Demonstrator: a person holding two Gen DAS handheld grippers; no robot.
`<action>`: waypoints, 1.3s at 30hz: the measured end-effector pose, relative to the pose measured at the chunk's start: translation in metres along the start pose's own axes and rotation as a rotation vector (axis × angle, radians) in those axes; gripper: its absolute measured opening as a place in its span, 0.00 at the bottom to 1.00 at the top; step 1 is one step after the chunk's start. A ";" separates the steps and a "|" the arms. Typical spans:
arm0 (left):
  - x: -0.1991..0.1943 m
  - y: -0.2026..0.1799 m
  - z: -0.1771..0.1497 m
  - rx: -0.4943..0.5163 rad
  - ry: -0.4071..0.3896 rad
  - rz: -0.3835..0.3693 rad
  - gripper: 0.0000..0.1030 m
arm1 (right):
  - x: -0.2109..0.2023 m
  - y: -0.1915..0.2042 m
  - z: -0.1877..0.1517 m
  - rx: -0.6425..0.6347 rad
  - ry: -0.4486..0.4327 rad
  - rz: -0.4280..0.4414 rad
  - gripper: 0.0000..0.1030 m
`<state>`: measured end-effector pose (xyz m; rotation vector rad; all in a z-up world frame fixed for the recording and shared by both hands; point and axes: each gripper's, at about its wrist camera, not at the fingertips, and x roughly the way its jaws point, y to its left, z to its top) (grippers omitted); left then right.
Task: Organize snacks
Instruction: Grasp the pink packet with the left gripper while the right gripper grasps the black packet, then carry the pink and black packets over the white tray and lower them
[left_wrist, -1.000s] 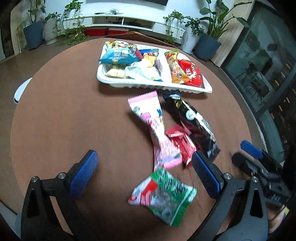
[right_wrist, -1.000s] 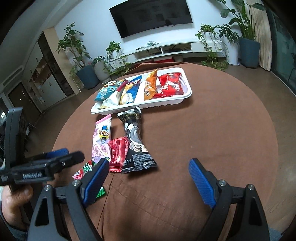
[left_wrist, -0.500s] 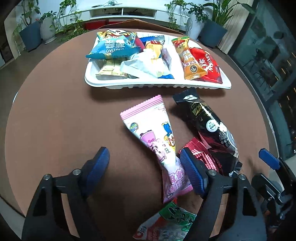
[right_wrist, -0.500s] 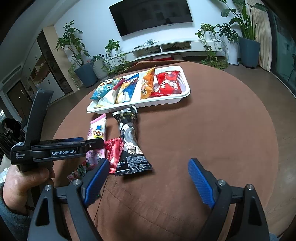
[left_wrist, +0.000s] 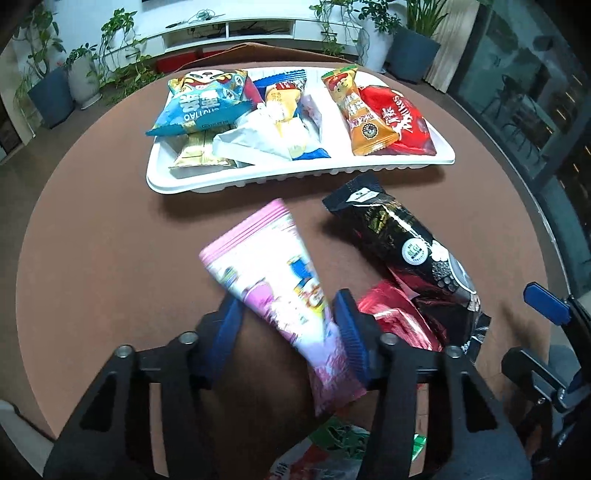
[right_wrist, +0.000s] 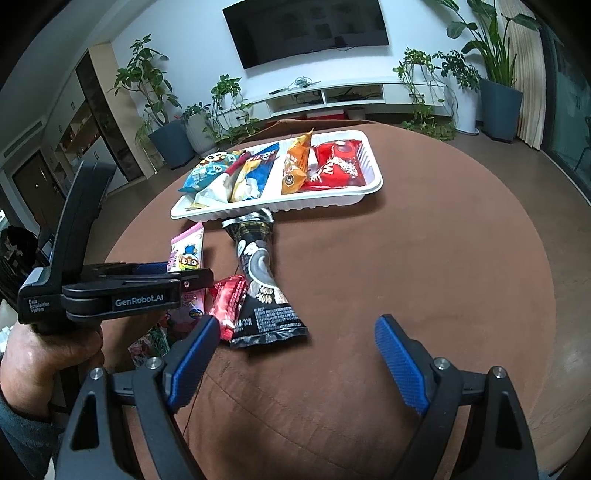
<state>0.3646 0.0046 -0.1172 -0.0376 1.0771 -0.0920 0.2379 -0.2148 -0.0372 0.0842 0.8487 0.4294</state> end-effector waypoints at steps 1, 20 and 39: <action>0.000 0.001 0.001 0.001 0.001 0.000 0.39 | 0.000 0.000 0.000 -0.001 0.000 0.000 0.85; -0.009 0.025 -0.013 0.134 -0.009 0.010 0.18 | 0.046 0.027 0.041 -0.176 0.138 -0.008 0.72; -0.016 0.027 -0.031 0.154 -0.036 0.006 0.18 | 0.085 0.048 0.042 -0.311 0.242 -0.065 0.26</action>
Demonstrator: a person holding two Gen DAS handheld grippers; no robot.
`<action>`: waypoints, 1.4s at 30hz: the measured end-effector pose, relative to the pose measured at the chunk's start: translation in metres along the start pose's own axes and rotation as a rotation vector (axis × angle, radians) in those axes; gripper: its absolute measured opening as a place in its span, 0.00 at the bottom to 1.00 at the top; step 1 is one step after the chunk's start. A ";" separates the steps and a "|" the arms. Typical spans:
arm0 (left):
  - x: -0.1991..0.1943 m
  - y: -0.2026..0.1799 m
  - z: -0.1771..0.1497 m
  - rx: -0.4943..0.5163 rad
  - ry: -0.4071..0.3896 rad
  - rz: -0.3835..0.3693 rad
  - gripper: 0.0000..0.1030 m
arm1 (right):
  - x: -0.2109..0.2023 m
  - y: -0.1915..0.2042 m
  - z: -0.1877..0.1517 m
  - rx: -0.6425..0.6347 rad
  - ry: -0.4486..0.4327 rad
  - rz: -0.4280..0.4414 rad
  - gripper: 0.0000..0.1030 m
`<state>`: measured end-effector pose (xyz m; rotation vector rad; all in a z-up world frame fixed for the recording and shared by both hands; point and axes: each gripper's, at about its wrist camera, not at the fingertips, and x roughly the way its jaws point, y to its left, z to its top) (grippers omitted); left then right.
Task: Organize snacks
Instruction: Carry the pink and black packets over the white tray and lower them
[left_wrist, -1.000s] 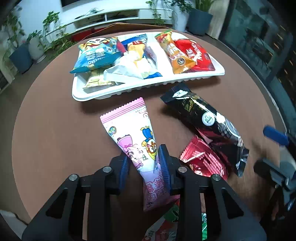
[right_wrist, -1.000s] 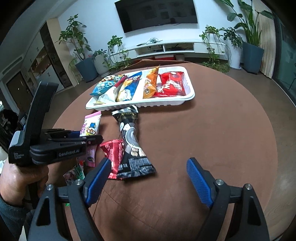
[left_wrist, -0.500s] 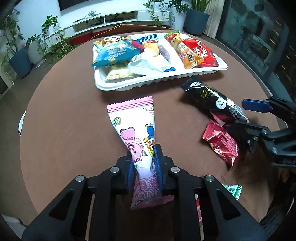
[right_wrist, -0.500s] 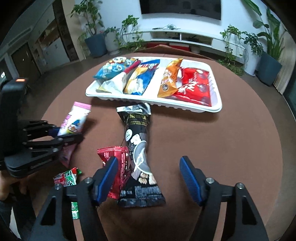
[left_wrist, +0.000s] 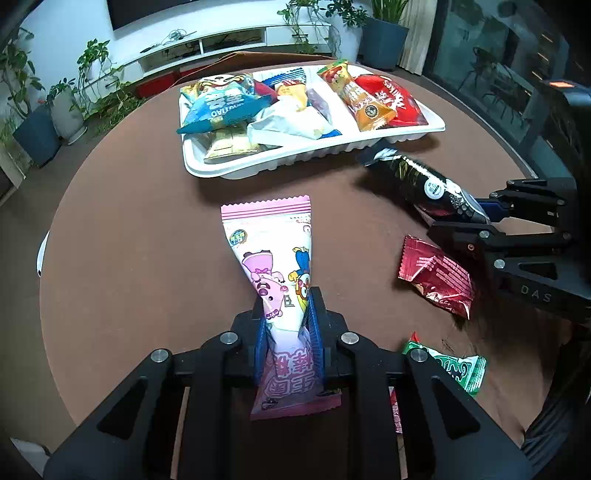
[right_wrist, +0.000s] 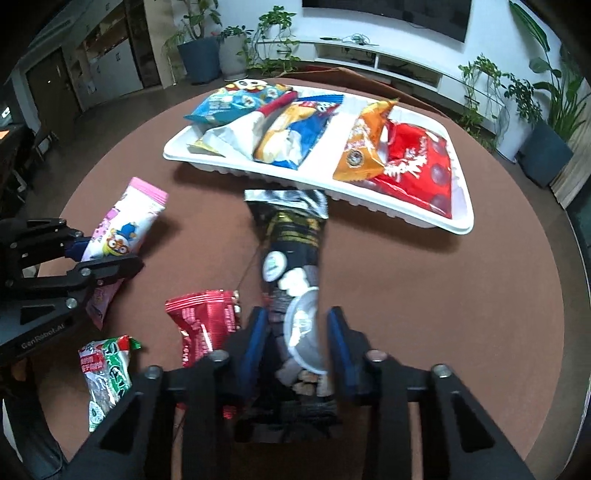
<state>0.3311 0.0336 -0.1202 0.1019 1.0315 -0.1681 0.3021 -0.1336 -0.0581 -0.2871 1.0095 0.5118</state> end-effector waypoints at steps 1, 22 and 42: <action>0.000 -0.001 0.000 -0.001 -0.001 -0.003 0.18 | 0.000 0.002 0.000 -0.007 -0.001 -0.006 0.25; -0.024 0.015 -0.004 -0.129 -0.062 -0.131 0.16 | -0.041 -0.035 -0.032 0.281 -0.119 0.212 0.23; -0.067 0.048 0.126 -0.157 -0.209 -0.162 0.15 | -0.098 -0.153 0.041 0.498 -0.323 0.117 0.23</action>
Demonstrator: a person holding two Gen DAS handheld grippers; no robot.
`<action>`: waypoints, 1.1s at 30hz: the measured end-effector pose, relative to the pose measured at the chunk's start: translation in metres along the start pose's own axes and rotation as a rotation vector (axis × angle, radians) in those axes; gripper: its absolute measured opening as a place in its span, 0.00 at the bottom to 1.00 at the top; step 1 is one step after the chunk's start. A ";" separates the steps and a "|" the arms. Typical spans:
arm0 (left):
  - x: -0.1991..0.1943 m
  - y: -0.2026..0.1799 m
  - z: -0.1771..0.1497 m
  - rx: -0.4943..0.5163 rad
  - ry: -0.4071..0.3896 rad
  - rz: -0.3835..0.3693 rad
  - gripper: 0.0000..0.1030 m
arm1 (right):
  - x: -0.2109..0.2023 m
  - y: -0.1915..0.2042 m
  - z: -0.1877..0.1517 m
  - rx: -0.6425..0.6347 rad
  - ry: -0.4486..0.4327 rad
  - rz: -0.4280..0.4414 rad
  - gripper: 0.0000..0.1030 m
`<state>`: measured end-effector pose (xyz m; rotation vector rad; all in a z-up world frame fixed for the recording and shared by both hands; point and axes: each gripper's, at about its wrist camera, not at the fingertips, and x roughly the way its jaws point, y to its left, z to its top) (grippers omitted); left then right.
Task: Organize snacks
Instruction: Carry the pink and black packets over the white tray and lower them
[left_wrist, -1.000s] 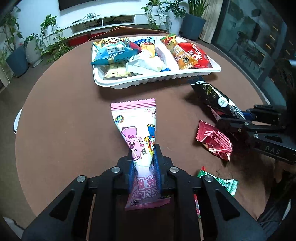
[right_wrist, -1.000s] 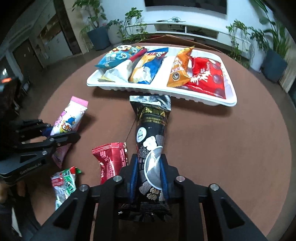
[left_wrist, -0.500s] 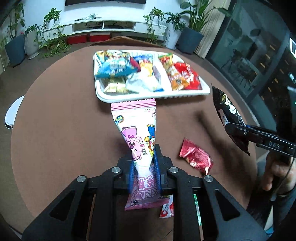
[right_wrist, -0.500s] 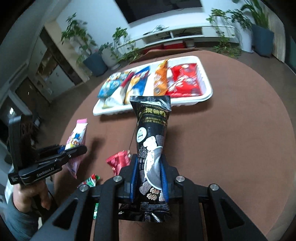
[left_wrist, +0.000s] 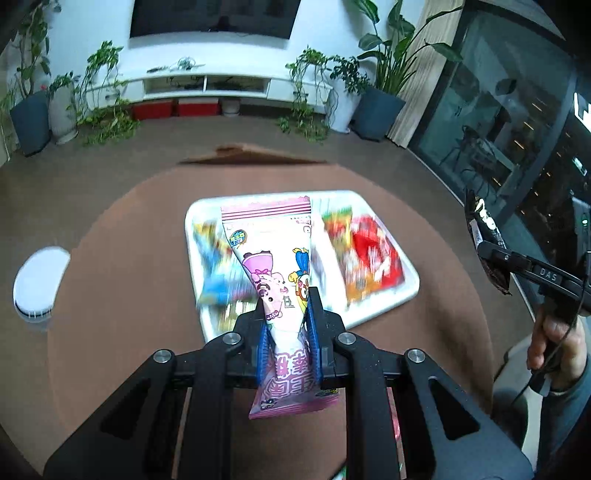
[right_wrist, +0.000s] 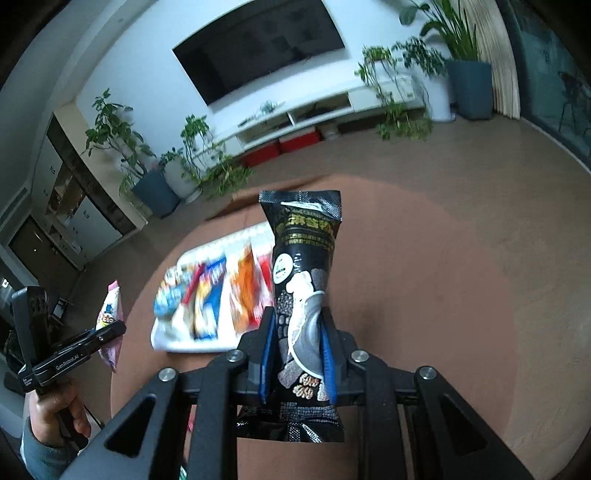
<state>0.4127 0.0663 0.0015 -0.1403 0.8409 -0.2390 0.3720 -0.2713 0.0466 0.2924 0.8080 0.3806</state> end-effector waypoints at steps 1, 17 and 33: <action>0.004 -0.004 0.012 0.011 -0.001 0.000 0.16 | 0.003 0.006 0.008 -0.010 -0.007 0.010 0.23; 0.125 -0.030 0.057 0.056 0.127 -0.007 0.16 | 0.137 0.059 0.033 -0.083 0.183 0.043 0.23; 0.174 -0.044 0.040 0.045 0.170 0.014 0.16 | 0.173 0.044 0.017 -0.086 0.244 -0.013 0.23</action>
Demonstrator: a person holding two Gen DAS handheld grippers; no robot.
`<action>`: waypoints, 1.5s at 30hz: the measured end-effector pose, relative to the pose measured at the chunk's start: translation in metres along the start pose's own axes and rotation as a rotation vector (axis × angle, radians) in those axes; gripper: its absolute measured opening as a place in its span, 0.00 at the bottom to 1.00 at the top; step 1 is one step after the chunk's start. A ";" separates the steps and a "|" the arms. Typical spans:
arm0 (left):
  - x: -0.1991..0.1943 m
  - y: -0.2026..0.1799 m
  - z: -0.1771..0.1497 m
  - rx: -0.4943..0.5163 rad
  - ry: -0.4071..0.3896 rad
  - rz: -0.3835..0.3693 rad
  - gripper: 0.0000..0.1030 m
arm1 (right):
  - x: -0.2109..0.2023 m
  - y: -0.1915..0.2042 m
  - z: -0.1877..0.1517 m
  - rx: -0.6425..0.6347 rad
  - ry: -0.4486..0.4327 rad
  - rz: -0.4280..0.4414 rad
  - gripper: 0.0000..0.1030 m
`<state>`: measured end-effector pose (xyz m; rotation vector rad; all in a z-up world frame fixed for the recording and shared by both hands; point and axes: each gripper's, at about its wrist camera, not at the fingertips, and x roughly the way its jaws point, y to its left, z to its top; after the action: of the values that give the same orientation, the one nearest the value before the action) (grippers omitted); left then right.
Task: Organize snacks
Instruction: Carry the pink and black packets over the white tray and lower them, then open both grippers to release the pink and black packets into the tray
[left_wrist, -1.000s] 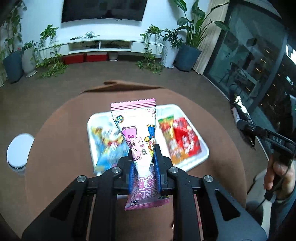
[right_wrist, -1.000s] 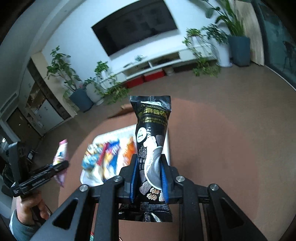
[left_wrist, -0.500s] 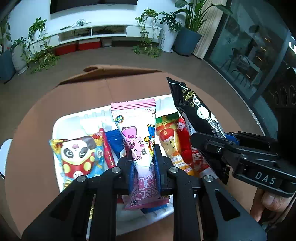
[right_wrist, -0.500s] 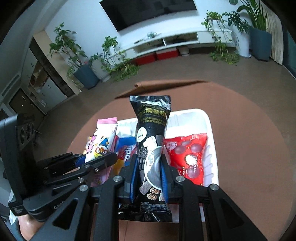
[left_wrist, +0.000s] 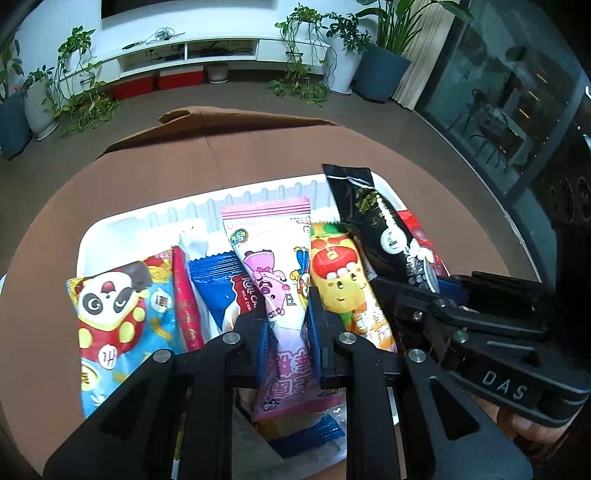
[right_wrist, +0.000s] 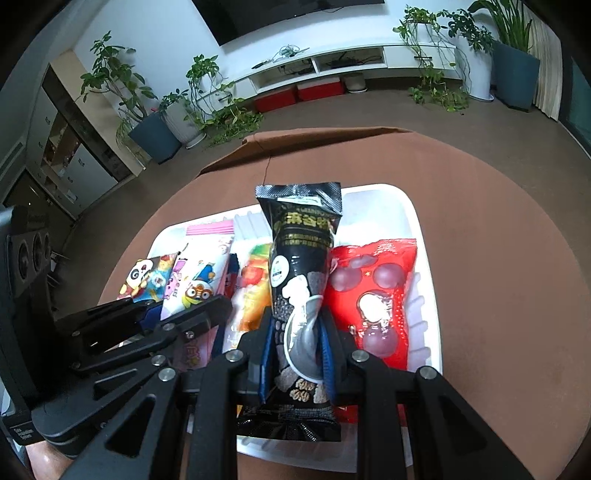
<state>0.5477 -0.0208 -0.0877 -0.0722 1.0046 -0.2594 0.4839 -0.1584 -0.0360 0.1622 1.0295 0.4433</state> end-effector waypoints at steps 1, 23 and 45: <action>0.003 -0.003 0.001 0.000 0.001 0.001 0.16 | 0.002 0.000 -0.001 -0.004 0.004 -0.001 0.23; 0.002 0.005 -0.004 -0.019 -0.027 0.016 0.18 | -0.008 0.005 -0.003 -0.012 -0.028 -0.004 0.33; -0.086 -0.001 -0.037 -0.045 -0.147 0.011 0.89 | -0.075 -0.002 -0.032 0.032 -0.180 0.022 0.76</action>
<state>0.4726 0.0017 -0.0360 -0.1249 0.8644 -0.2183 0.4243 -0.1949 0.0067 0.2375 0.8593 0.4242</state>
